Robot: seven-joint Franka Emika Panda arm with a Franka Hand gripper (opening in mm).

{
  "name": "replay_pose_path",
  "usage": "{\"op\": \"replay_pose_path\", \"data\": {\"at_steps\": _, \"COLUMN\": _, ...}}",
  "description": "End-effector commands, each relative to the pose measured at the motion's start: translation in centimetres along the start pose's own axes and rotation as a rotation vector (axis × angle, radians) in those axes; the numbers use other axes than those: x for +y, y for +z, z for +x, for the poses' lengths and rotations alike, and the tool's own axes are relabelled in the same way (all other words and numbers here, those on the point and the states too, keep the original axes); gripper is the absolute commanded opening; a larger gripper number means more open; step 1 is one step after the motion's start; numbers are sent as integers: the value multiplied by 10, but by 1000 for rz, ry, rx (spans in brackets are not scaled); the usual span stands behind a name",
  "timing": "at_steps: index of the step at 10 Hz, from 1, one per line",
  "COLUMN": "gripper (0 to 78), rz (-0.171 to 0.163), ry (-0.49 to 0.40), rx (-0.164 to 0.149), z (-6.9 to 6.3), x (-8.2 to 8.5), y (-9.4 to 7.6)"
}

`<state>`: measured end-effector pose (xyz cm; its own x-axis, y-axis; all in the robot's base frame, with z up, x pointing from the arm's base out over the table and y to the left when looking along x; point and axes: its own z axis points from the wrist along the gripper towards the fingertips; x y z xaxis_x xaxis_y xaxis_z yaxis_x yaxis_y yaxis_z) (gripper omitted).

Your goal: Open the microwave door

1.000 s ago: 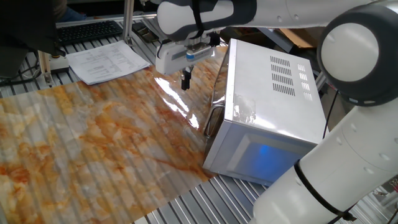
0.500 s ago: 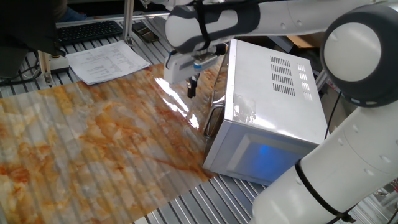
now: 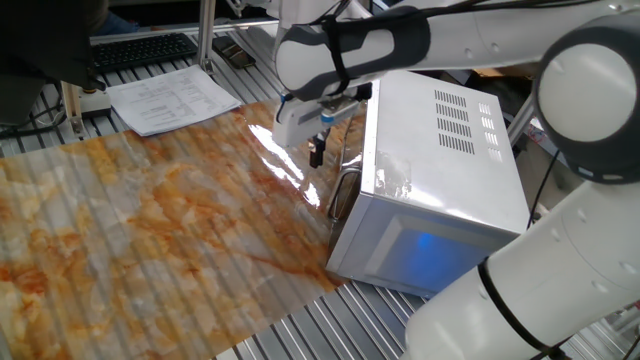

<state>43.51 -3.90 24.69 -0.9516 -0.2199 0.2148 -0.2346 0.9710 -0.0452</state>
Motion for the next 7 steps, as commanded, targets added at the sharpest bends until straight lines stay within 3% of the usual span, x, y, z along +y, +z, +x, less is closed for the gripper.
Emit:
{"op": "replay_pose_path", "data": {"at_steps": 1, "gripper": 0, "rz": 4, "ry": 0, "rx": 0, "z": 7, "x": -1, "y": 0}}
{"op": "replay_pose_path", "data": {"at_steps": 7, "gripper": 0, "rz": 1, "ry": 0, "rx": 16, "z": 27, "x": -15, "y": 1}}
